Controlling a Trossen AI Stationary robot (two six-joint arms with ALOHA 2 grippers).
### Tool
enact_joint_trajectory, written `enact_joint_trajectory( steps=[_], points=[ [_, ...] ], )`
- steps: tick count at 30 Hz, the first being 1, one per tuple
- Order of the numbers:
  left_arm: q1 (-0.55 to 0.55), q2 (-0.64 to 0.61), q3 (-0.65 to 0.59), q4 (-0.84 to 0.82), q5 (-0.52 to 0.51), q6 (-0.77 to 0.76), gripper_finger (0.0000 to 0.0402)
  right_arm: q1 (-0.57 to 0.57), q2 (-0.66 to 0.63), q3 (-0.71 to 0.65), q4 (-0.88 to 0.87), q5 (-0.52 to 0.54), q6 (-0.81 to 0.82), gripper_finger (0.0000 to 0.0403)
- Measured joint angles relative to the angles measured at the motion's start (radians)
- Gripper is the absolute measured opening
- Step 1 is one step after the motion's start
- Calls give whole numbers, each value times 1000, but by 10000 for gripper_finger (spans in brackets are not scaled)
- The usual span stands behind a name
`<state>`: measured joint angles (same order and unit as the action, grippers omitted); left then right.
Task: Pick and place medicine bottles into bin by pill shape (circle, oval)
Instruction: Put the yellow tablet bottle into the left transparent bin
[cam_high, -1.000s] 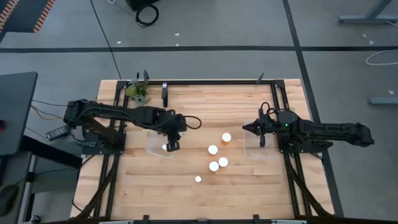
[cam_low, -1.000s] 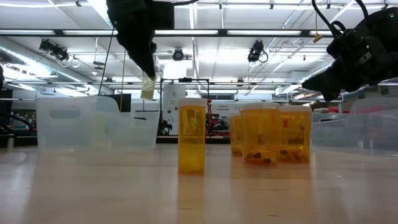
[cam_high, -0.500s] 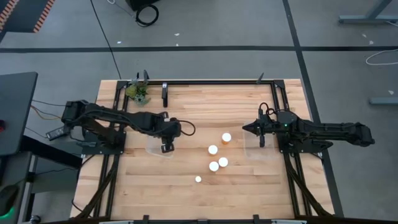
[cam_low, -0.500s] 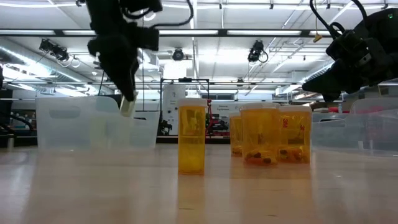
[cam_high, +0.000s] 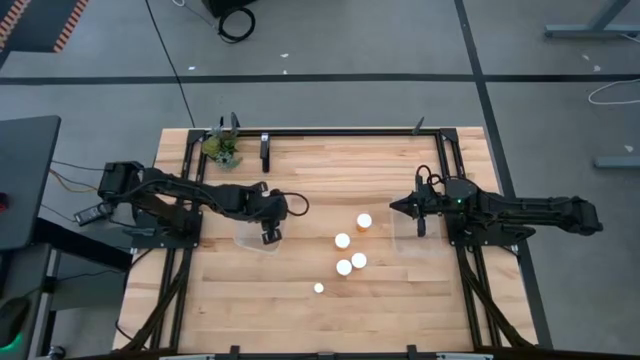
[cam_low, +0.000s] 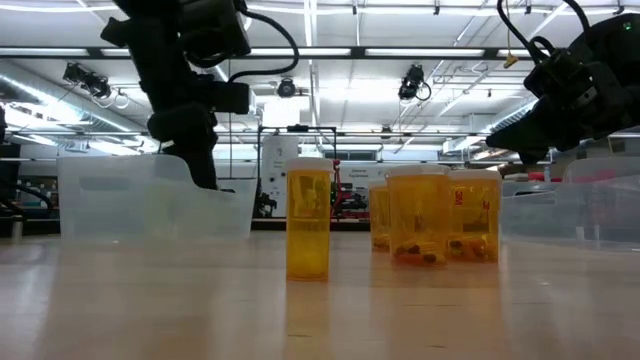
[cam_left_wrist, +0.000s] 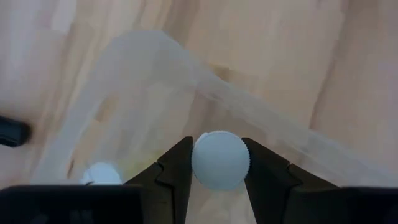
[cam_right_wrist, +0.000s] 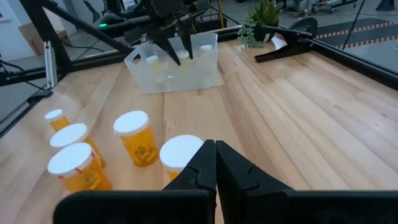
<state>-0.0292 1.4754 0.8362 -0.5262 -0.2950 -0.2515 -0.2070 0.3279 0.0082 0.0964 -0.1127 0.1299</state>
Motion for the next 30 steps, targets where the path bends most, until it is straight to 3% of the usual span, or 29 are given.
enact_joint_trajectory(
  steps=[8,30],
  points=[
    [0,0,-1,62,-62,-13,139,0,0,0,0,0,0,10],
    [0,12,-8,49,1,-81,152,0,0,0,0,0,0,10]
  ],
)
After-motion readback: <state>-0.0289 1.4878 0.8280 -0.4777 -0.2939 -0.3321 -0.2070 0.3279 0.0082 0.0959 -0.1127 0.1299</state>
